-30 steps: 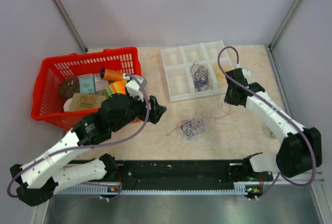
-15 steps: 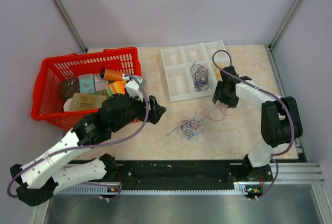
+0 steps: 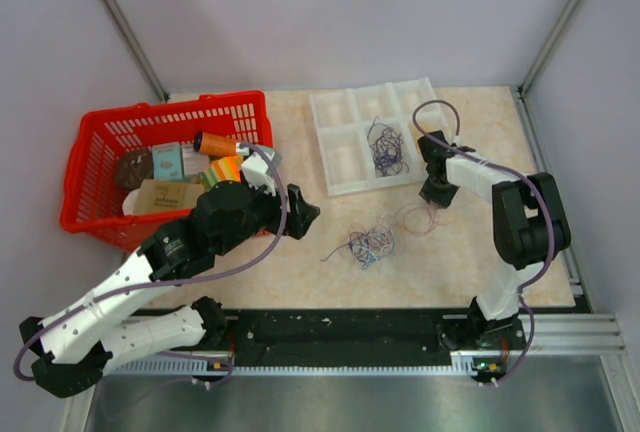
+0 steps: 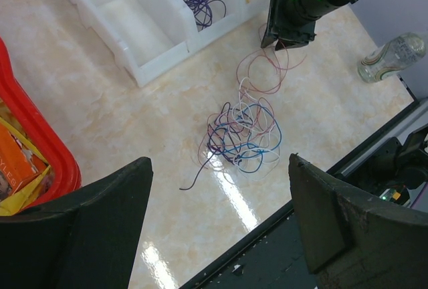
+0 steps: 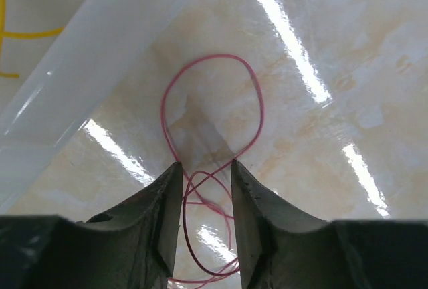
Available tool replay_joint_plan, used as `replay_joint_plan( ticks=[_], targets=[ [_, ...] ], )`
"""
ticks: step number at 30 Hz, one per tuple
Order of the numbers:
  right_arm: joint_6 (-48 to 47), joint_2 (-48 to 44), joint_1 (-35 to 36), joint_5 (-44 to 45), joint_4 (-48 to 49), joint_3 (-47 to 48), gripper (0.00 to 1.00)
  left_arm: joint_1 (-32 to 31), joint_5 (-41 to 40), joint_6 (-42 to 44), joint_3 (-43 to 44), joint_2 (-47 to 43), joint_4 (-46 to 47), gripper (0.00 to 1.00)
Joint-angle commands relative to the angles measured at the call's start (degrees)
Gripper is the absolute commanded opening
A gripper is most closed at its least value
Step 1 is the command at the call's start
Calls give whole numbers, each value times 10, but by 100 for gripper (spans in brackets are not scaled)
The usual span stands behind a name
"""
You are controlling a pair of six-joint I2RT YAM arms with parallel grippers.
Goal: Untangle the cables
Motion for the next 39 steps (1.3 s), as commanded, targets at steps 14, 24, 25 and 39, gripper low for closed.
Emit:
replay_joint_plan(
  ticks=[14, 24, 25, 39],
  targets=[
    [-138, -250, 47, -9, 9, 35, 0, 1, -20, -25, 4, -11, 4, 84],
    [-173, -201, 133, -56, 73, 269, 0, 1, -98, -53, -46, -41, 20, 84],
    [-169, -186, 136, -53, 86, 282, 0, 1, -105, -62, -52, -46, 18, 84],
    [-251, 2, 191, -59, 233, 303, 0, 1, -72, -130, -48, -79, 21, 85]
  ],
)
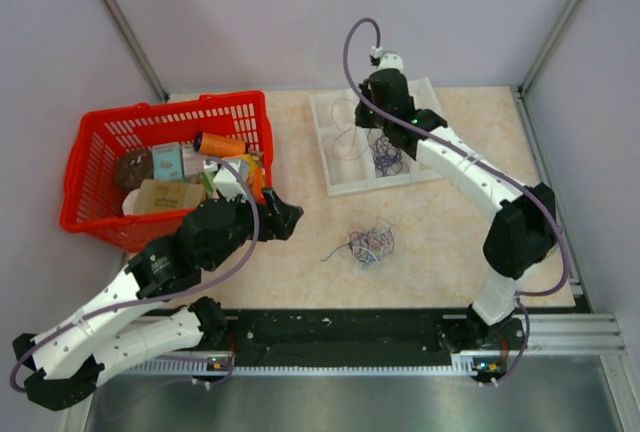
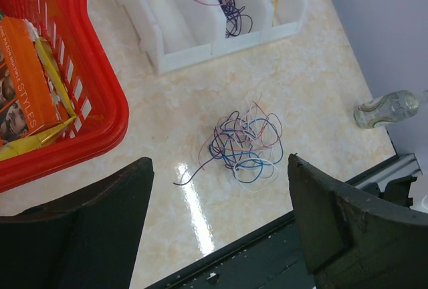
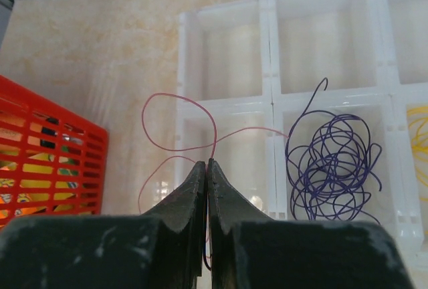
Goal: Untangle the cables
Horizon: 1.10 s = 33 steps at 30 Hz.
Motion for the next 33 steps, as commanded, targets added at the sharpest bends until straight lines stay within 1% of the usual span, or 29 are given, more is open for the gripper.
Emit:
replay_joint_plan(
  ticks=[1, 6, 11, 14, 16, 17, 18, 19, 20, 23, 24, 26, 27, 28, 30, 32, 33],
  targets=[
    [-45, 43, 12, 12, 68, 4, 0, 2, 14, -1, 22, 1, 31, 85],
    [-77, 111, 18, 51, 79, -5, 0, 1, 30, 19, 19, 7, 51, 85],
    [-144, 172, 39, 29, 106, 5, 0, 1, 42, 25, 0, -5, 55, 85],
    [-146, 207, 41, 45, 95, 26, 0, 1, 50, 32, -20, -25, 66, 85],
    [-141, 219, 42, 26, 84, 31, 0, 1, 48, 36, -26, -33, 65, 86],
    [-136, 223, 42, 17, 59, 43, 4, 1, 48, 37, -27, -36, 65, 86],
    [-124, 228, 42, 17, 30, 57, 15, 1, 48, 39, -29, -39, 64, 86],
    [-114, 223, 42, 16, -2, 72, 29, 1, 48, 38, -30, -40, 62, 86],
    [-110, 214, 42, 9, -18, 76, 40, 1, 48, 36, -33, -42, 62, 86],
    [-96, 136, 43, -1, -37, 52, 50, 1, 62, 29, -48, -38, 74, 87],
    [-91, 109, 42, -7, -48, 38, 57, 1, 72, 28, -55, -34, 82, 87],
    [-70, 62, 41, -25, -105, 23, 59, 1, 96, 27, -65, -18, 99, 87],
    [-58, 29, 42, -30, -134, 0, 60, 1, 106, 25, -66, 0, 103, 87],
    [-45, -14, 42, -31, -144, -46, 61, 1, 123, 27, -66, 17, 113, 87],
    [-15, -106, 40, -41, -140, -175, 66, 1, 162, 41, -65, 53, 141, 85],
    [22, -182, 31, -64, -133, -270, 66, -1, 185, 38, -60, 92, 156, 80],
    [38, -214, 23, -98, -124, -308, 65, -2, 185, 33, -59, 110, 167, 78]
  ],
)
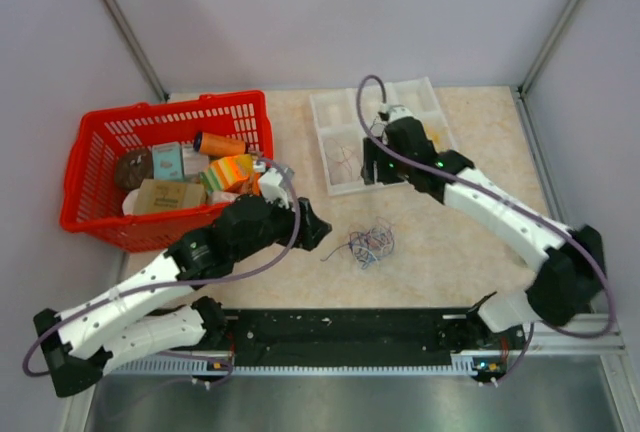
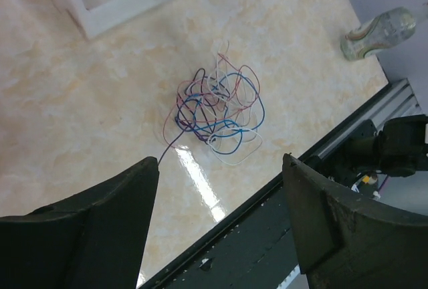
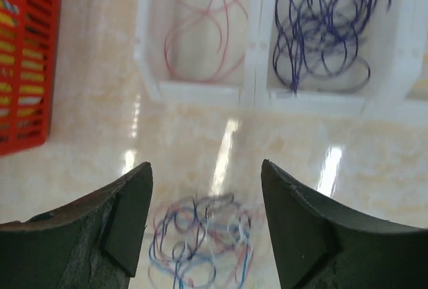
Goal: Untangle the cables
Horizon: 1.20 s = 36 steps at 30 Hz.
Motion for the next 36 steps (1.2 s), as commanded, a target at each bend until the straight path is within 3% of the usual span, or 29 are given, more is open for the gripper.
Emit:
replay_joint_plan(
  ticks=[1, 6, 9, 11, 13, 14, 17, 21, 25, 26, 28, 29, 36],
  targets=[
    [89, -145, -19, -96, -15, -169, 64, -3, 65, 0, 0, 74, 83, 77],
    [24, -165, -23, -169, 31, -241, 51, -34, 85, -7, -27, 146, 164, 72],
    [5, -122, -22, -171, 50, -248, 38, -77, 14, -12, -35, 180, 177, 72],
    [16, -104, -14, -154, 43, -243, 33, -84, 11, -25, -44, 196, 193, 65],
    [51, -115, -10, -105, 24, -250, 39, -85, 17, -48, -58, 204, 215, 63],
    [65, -122, -8, -73, 14, -257, 49, -88, 19, -53, -68, 204, 227, 63],
    [104, -149, -10, -28, -18, -265, 59, -90, 17, -65, -88, 209, 260, 69],
    [159, -141, -14, -35, -46, -260, 61, -90, 12, -63, -78, 239, 256, 73],
    [211, -110, -12, -135, -34, -256, 41, -90, -16, -49, -69, 264, 253, 82],
    [221, -115, -10, -139, -27, -258, 33, -90, -21, -42, -64, 270, 250, 84],
    [230, -138, -7, -119, -21, -258, 6, -90, -32, -27, -50, 288, 238, 86],
    [228, -152, -6, -105, -21, -258, 2, -90, -40, -23, -47, 298, 238, 86],
    [234, -220, 0, -134, -53, -247, 0, -90, -61, -4, -7, 369, 230, 83]
  ],
)
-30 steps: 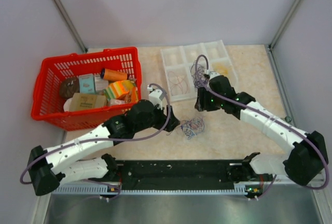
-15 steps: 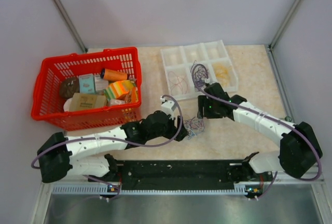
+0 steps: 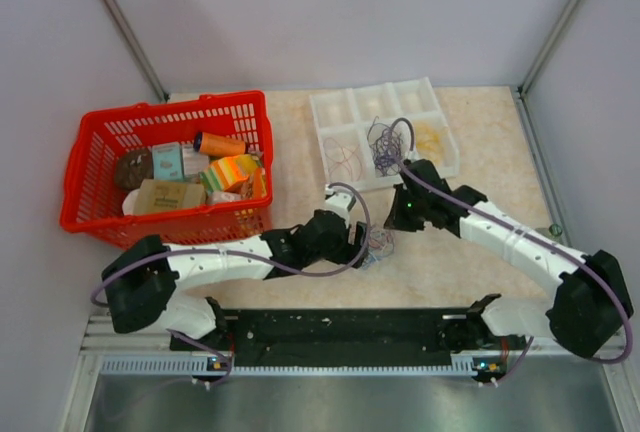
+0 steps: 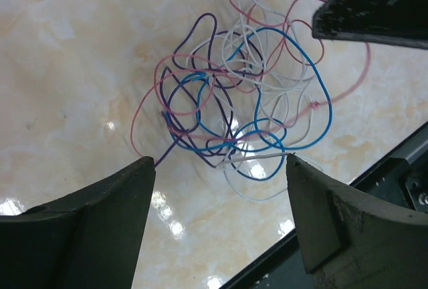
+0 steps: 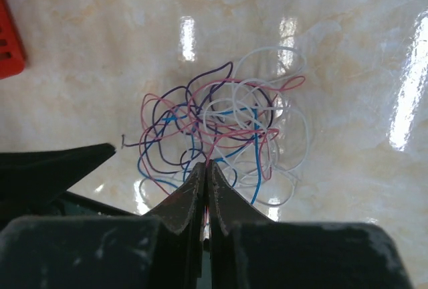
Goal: Untangle the cables
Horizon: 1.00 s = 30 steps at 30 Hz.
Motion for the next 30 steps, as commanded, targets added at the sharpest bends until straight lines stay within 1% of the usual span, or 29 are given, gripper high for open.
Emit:
replay_joint_plan(
  ticks=[1, 4, 5, 6, 8, 9, 10, 11, 14, 17, 20, 22, 26, 28, 30],
  targets=[
    [25, -66, 13, -22, -17, 21, 0, -2, -18, 21, 46, 45, 13, 81],
    [26, -118, 14, -18, -58, 71, 0, -2, -28, 23, 52, 72, 34, 77],
    [25, -132, 15, -16, -71, 99, 0, -2, -40, 27, 56, 82, 38, 70],
    [24, -151, 16, -9, -83, 126, 0, -2, -61, 31, 67, 93, 28, 60],
    [20, -168, 16, -3, -101, 188, 0, -2, -105, 28, 92, 116, -22, 32],
    [18, -172, 16, -1, -106, 225, 0, -2, -125, 24, 99, 123, -42, 21],
    [13, -176, 16, 0, -109, 263, 0, -2, -138, 19, 99, 126, -53, 5],
    [7, -174, 16, 2, -110, 295, 0, -2, -149, 16, 95, 124, -58, 0],
    [-18, -165, 16, 31, -110, 413, 0, -7, -176, -8, 54, 90, -58, 0],
    [-54, -145, 16, 72, -110, 535, 0, -15, -204, -26, -7, 22, -50, 0],
    [-113, -118, 16, 129, -103, 663, 0, -18, -222, -48, -55, -40, -74, 0],
    [-151, -96, 16, 164, -103, 730, 0, -18, -227, -63, -74, -76, -100, 0],
    [-213, -68, 16, 191, -93, 799, 0, -26, -256, -114, -102, -142, -182, 0],
    [-260, -56, 16, 236, -87, 852, 0, -25, -274, -150, -111, -173, -227, 0],
    [-301, -55, 16, 250, -51, 875, 0, -26, -287, -182, -120, -197, -267, 0]
  ],
)
